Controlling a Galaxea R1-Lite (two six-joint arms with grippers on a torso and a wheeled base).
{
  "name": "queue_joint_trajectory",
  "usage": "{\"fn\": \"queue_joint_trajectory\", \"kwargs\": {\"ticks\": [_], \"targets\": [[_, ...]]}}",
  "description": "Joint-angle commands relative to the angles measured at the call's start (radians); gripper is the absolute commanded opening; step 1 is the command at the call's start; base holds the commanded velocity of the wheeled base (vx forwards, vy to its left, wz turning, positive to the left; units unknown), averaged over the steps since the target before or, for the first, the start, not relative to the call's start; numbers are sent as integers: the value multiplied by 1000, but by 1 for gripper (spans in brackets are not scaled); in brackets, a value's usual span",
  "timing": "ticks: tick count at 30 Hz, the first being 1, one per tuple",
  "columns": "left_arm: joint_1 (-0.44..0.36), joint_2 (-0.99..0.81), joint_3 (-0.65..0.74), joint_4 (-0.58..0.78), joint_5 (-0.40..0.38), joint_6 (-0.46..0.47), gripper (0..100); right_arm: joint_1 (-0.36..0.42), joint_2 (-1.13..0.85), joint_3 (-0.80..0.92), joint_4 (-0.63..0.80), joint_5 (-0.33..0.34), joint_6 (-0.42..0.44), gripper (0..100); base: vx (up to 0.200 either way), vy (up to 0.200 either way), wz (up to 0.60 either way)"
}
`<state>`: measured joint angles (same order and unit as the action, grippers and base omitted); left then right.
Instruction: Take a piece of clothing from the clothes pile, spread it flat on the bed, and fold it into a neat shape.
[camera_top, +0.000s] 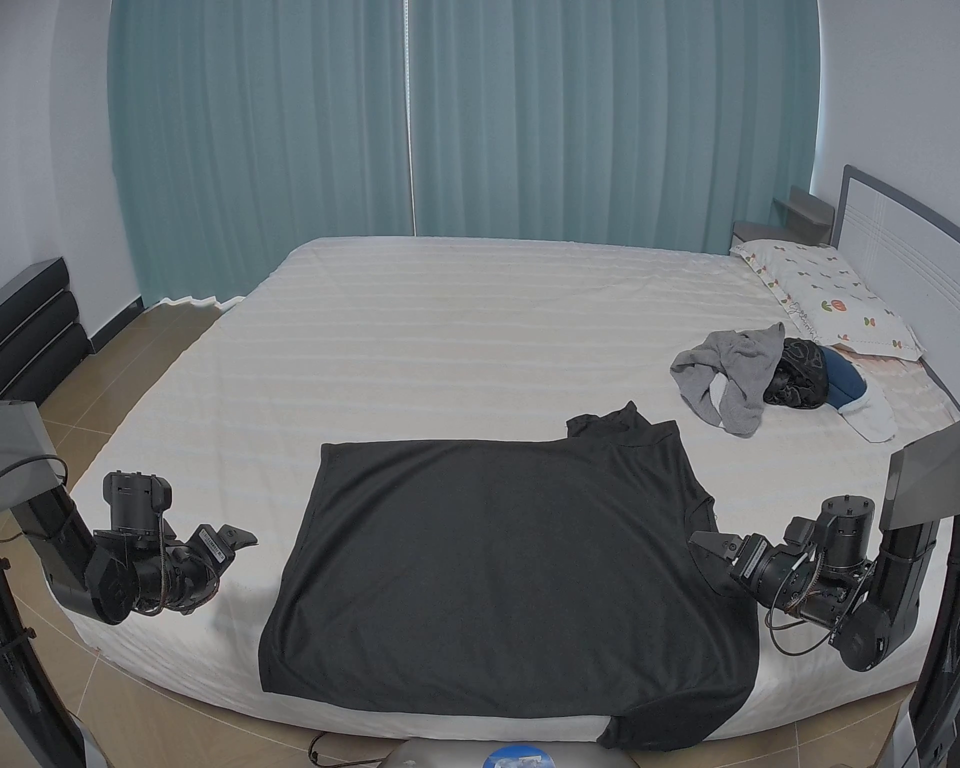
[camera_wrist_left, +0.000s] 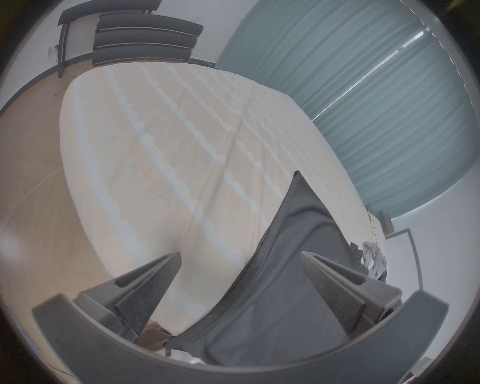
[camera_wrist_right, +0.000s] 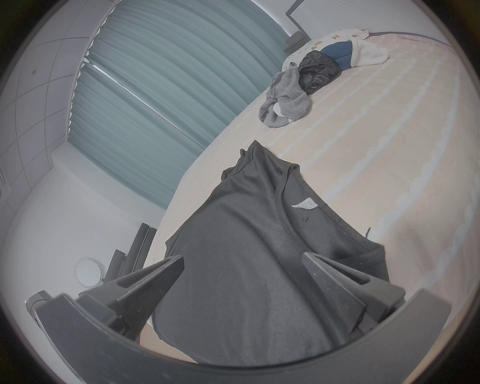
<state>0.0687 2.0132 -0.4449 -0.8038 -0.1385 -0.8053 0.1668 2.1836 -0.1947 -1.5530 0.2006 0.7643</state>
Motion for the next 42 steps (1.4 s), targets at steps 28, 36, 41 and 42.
{"fn": "queue_joint_trajectory", "kwargs": {"ticks": [28,36,41,42], "targets": [[-76,18,-201,69,0,-9,100,8,2,-2,-12,2,1,100,43,0,0],[-112,191,-515,187,-1,-9,100,10,8,-2,-12,5,3,100,0,0,0],[-138,331,-718,218,28,-3,100,8,12,-2,-12,5,3,100,0,0,0],[-141,360,-758,218,39,-5,100,8,13,-3,-12,6,3,100,0,0,0]]}}
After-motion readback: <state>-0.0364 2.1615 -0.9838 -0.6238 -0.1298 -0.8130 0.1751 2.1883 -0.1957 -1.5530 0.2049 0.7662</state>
